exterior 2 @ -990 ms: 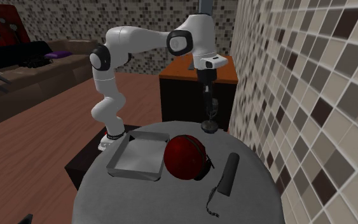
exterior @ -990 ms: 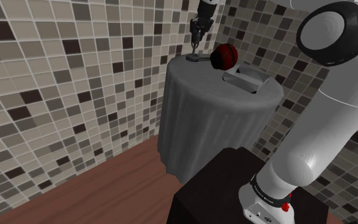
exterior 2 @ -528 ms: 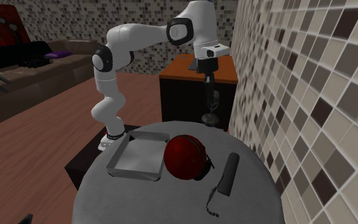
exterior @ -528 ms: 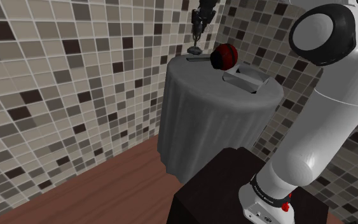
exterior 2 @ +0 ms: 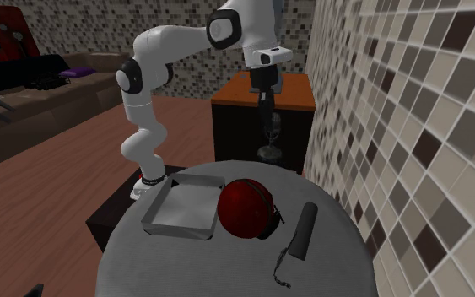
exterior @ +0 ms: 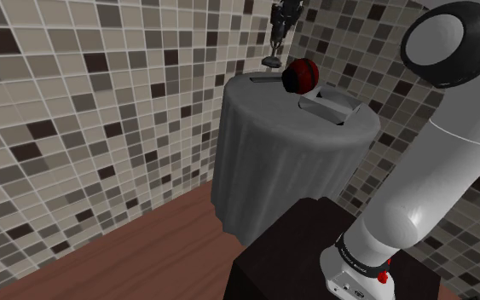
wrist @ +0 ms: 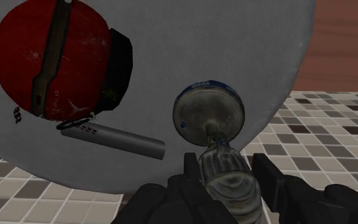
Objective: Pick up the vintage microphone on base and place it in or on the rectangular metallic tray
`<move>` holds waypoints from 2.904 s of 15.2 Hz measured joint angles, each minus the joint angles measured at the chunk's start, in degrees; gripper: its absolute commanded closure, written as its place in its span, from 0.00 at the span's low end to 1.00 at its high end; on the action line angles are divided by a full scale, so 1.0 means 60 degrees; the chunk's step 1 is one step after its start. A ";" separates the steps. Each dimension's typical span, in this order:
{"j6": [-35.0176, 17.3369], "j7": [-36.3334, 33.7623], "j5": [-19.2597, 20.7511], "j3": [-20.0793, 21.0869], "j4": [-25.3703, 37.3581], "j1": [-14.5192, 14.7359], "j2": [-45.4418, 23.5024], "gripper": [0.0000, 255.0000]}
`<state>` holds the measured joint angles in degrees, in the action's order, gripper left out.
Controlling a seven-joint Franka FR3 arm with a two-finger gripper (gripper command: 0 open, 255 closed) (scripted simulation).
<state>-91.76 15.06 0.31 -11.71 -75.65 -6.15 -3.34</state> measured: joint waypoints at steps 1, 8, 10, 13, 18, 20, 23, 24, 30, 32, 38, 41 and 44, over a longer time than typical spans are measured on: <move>0.0027 0.0100 0.0014 -0.0046 -0.0142 -0.0049 0.0177 1.00; -0.0045 0.1250 0.0161 -0.0621 -0.1757 -0.0591 0.1773 1.00; 0.0117 0.1591 0.0213 -0.0806 -0.1942 -0.0740 0.2141 1.00; 0.0267 0.2097 0.0307 -0.1093 -0.2296 -0.0957 0.2669 1.00; 0.0587 0.3015 0.0407 -0.1663 -0.2414 -0.1299 0.3147 1.00; 0.0788 0.3421 0.0458 -0.1920 -0.2385 -0.1442 0.3341 1.00; 0.0684 0.3592 0.0541 -0.2016 -0.2714 -0.1524 0.3582 1.00; 0.0572 0.3603 0.0578 -0.2014 -0.2927 -0.1544 0.3688 1.00; -0.0226 0.3541 0.0704 -0.1972 -0.4062 -0.1598 0.4041 1.00; -0.0469 0.3521 0.0748 -0.1960 -0.4421 -0.1621 0.4163 1.00; -0.1233 0.3483 0.0858 -0.1955 -0.5463 -0.1685 0.4453 1.00; -0.1635 0.3467 0.0916 -0.1962 -0.6004 -0.1723 0.4600 1.00; -0.1919 0.3447 0.0950 -0.1964 -0.6365 -0.1743 0.4679 1.00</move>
<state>-103.27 35.75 6.00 -23.50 -113.84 -16.61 24.73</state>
